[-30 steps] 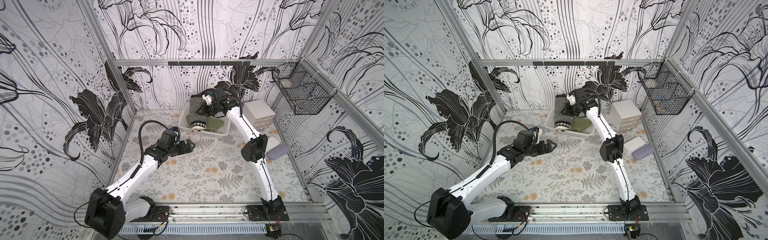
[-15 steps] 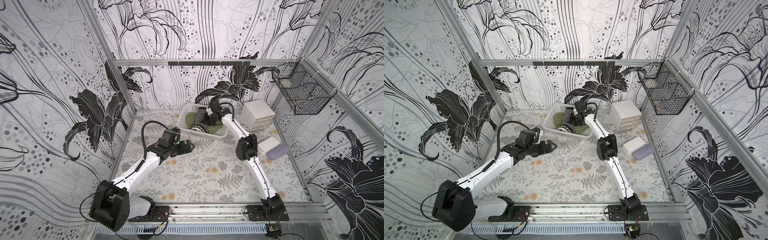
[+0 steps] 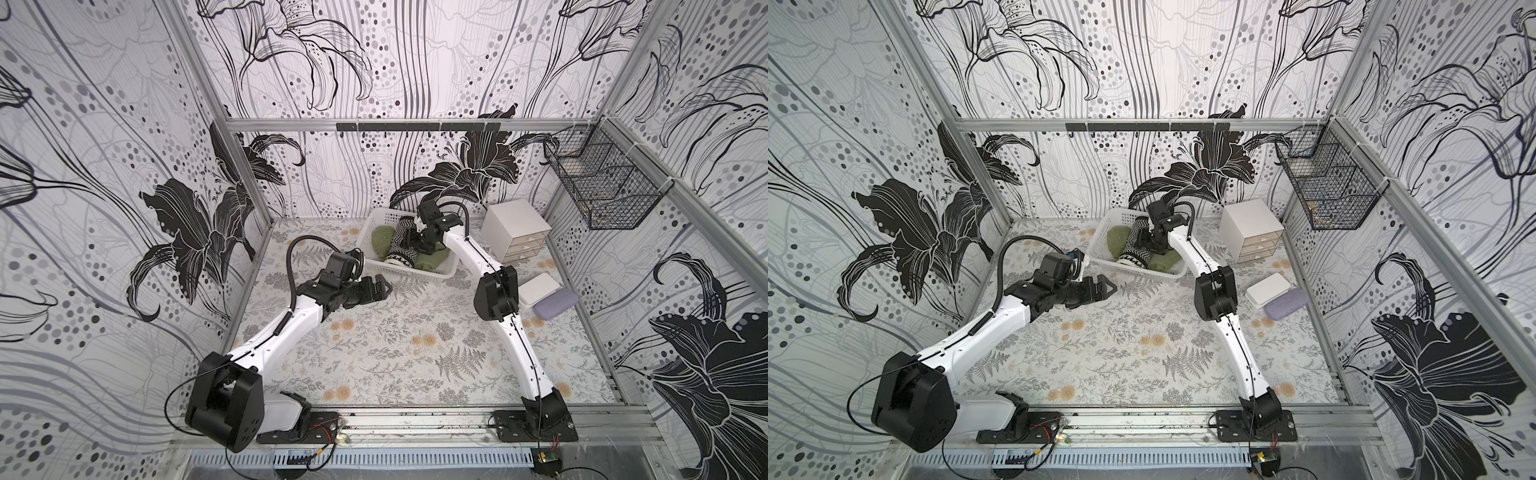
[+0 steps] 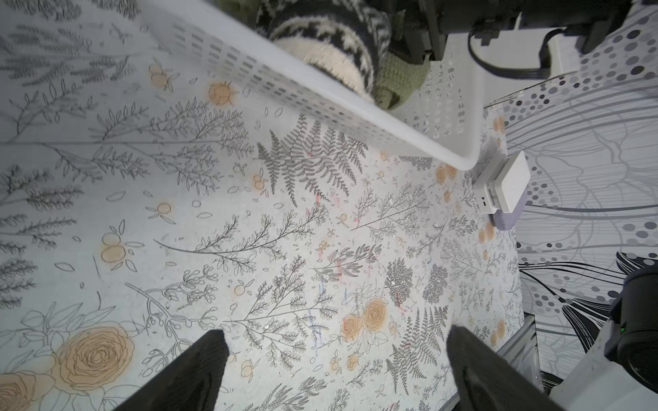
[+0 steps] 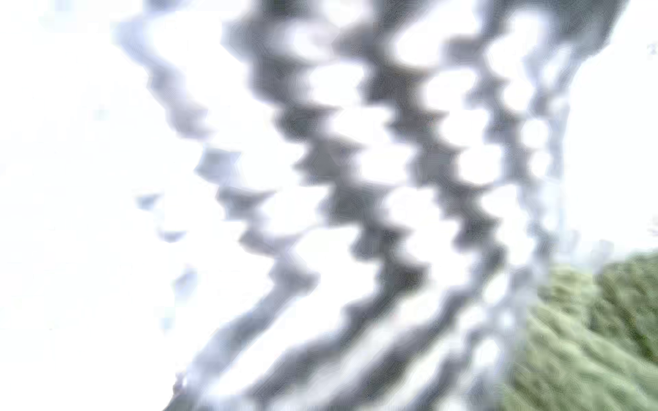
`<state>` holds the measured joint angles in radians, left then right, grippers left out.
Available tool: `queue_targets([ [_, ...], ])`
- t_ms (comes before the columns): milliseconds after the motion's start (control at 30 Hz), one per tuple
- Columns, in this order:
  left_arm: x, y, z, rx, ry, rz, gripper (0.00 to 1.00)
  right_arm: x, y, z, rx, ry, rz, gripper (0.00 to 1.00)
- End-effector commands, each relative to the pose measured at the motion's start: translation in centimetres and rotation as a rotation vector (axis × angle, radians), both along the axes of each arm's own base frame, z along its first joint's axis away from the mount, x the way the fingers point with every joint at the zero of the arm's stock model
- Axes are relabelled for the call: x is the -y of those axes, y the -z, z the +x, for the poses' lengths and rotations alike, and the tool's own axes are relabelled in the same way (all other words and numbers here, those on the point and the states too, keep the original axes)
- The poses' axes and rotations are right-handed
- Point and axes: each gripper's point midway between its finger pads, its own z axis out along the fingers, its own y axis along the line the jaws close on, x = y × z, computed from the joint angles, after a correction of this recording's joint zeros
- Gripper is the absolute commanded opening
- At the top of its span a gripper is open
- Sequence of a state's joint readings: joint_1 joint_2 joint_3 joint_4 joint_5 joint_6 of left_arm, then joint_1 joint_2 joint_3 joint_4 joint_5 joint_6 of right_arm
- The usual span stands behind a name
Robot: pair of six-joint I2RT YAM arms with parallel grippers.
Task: Roll up the scarf and place it into the basket
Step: Place the scarf in the basket.
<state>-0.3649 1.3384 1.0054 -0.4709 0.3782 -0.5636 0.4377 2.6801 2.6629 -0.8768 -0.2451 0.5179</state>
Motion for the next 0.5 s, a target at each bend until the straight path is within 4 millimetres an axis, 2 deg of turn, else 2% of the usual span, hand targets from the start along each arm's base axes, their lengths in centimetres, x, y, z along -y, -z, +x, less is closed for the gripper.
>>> queue_targets([
  [0,-1.4,-3.0,1.5,0.088,-0.007,0.062,0.99,0.3,-6.3,-1.0,0.078,-0.032,0.003,0.76],
  [100,-2.6,-4.6,2.7,0.123,-0.03,0.091,0.99,0.8,-9.2,-1.5,0.127,-0.03,0.017,0.8],
  [167,-4.2,-5.2,3.6,0.134,-0.079,0.143,0.99,1.9,-10.8,-2.1,0.147,-0.02,-0.014,0.81],
  [333,-11.7,-5.9,6.9,0.127,-0.343,0.301,0.99,6.1,-14.2,-4.6,0.204,0.008,-0.143,0.88],
  [400,-14.5,-6.2,7.8,0.141,-0.44,0.354,0.99,8.4,-14.8,-5.7,0.215,0.037,-0.191,0.89],
  [467,-17.4,-5.6,8.3,0.157,-0.554,0.435,0.99,10.7,-15.2,-7.4,0.211,0.068,-0.22,0.9],
])
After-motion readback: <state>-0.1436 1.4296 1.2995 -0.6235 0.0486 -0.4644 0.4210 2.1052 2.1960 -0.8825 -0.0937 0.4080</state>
